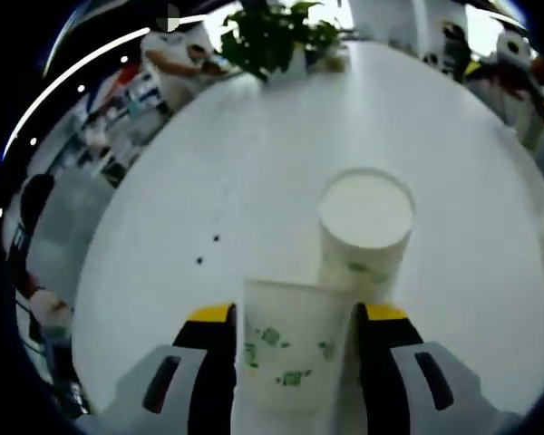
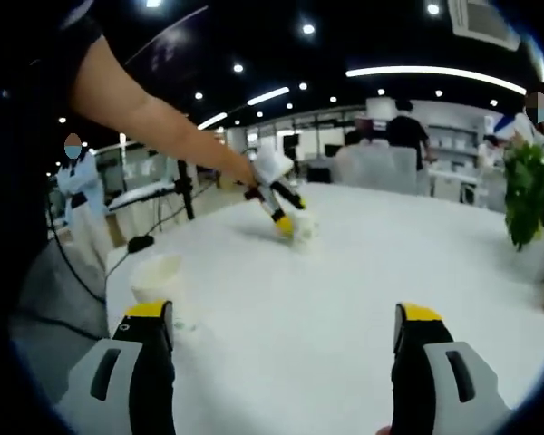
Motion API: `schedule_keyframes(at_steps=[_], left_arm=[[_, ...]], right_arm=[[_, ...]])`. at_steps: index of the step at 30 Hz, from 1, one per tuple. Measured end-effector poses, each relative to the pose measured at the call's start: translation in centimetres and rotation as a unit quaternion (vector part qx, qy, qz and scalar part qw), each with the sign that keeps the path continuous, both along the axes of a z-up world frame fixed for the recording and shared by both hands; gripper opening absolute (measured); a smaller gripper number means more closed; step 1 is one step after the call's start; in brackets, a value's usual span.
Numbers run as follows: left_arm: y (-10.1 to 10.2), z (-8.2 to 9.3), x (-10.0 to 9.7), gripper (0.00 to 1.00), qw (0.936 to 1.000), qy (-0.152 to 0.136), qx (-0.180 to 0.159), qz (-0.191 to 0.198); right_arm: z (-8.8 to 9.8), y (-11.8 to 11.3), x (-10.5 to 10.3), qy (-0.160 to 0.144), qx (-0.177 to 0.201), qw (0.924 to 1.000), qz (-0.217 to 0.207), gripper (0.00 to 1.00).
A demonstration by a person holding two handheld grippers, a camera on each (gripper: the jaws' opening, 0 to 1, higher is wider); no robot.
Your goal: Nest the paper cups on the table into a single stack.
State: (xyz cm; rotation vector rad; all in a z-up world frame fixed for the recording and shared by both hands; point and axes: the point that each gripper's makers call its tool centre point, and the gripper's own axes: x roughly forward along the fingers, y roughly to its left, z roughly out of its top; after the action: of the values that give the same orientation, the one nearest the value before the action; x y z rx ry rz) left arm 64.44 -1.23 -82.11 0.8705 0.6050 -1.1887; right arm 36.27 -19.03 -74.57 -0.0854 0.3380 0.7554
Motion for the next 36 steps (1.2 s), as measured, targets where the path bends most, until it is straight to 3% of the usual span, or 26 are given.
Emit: schedule_keyframes(at_steps=[2, 6, 14, 16, 26, 36], left_arm=[[0.1, -0.1, 0.0, 0.43, 1.0000, 0.000, 0.003, 0.002], [0.5, -0.2, 0.1, 0.42, 0.9999, 0.001, 0.003, 0.012], [1.0, -0.5, 0.1, 0.42, 0.9996, 0.001, 0.009, 0.026], [0.8, -0.2, 0.2, 0.40, 0.9985, 0.017, -0.009, 0.052], [1.2, 0.5, 0.2, 0.39, 0.9984, 0.013, -0.010, 0.054], [1.9, 2.0, 0.8, 0.39, 0.9922, -0.005, -0.061, 0.108]], right_arm=[[-0.3, 0.3, 0.3, -0.008, -0.019, 0.9997, 0.009, 1.00], [0.5, 0.6, 1.3, -0.008, 0.007, 0.9999, 0.004, 1.00], [0.9, 0.8, 1.8, -0.007, 0.012, 0.9999, 0.003, 0.99], [0.9, 0.6, 1.8, -0.001, 0.023, 0.9997, -0.004, 0.99], [1.3, 0.4, 1.7, -0.003, 0.022, 0.9997, -0.010, 0.98], [1.2, 0.6, 1.4, -0.002, 0.019, 0.9998, -0.007, 0.97]])
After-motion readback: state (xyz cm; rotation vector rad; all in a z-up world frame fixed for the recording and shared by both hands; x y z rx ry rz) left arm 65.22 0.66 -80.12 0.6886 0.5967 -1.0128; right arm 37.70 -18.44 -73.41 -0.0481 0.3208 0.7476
